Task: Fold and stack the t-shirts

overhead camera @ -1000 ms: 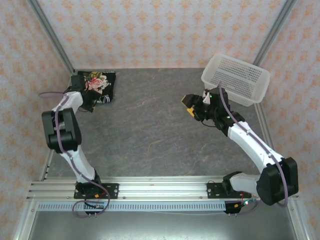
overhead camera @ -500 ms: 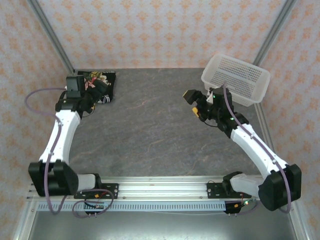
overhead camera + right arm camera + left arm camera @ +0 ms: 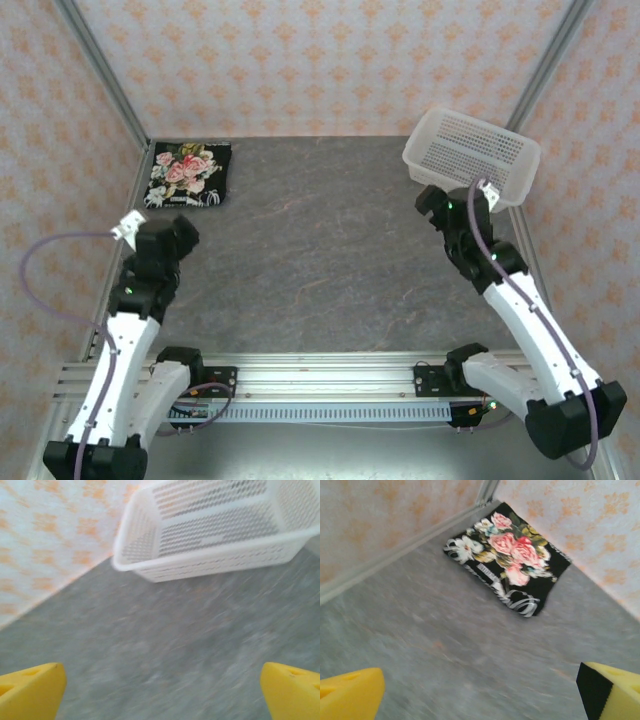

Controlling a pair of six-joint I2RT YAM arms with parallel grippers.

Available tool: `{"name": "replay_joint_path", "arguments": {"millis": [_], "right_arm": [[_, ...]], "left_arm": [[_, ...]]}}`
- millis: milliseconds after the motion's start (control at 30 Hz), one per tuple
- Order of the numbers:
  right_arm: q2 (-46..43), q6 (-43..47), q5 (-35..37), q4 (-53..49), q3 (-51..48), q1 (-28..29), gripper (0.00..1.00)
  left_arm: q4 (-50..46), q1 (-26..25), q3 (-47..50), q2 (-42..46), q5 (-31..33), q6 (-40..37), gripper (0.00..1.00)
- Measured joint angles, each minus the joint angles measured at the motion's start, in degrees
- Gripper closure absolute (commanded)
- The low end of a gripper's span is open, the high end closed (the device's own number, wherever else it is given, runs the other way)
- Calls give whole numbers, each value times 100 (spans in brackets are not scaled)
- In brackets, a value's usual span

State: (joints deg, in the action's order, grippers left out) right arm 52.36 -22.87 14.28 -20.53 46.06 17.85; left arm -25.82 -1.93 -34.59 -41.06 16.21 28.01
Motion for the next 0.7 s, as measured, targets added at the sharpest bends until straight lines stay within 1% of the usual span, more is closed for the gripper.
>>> {"name": "replay_joint_path", "arguments": {"millis": [67,133,233,367,533,633,700], "right_arm": [[-87,732,361,706,-894,-15,1],[103,1272,535,1298,-1626,-131,1],[584,1681,612,1976,-2129,-466,1],[1397,1904,514,3115,-2323,-848,1],[2415,2031,140,4260,-2227,-1248,1],[2894,2149,-125,4924,-2096,-1445,1],[3178,2168,-332,5477,-2120,-1580,1]], "left_arm": [[575,-48,643,-125,15,-407,0],[1161,-50,1110,-503,17,-772,0],[2129,-50,1449,-1156,0,-1141,0],[3244,-48,1467,-2151,-85,-1478,0],[4323,-31,898,-3528,-343,-1967,0],[4848,9,529,-4107,-540,-2192,0],[5158,26,442,-4319,-688,-2330,0]]}}
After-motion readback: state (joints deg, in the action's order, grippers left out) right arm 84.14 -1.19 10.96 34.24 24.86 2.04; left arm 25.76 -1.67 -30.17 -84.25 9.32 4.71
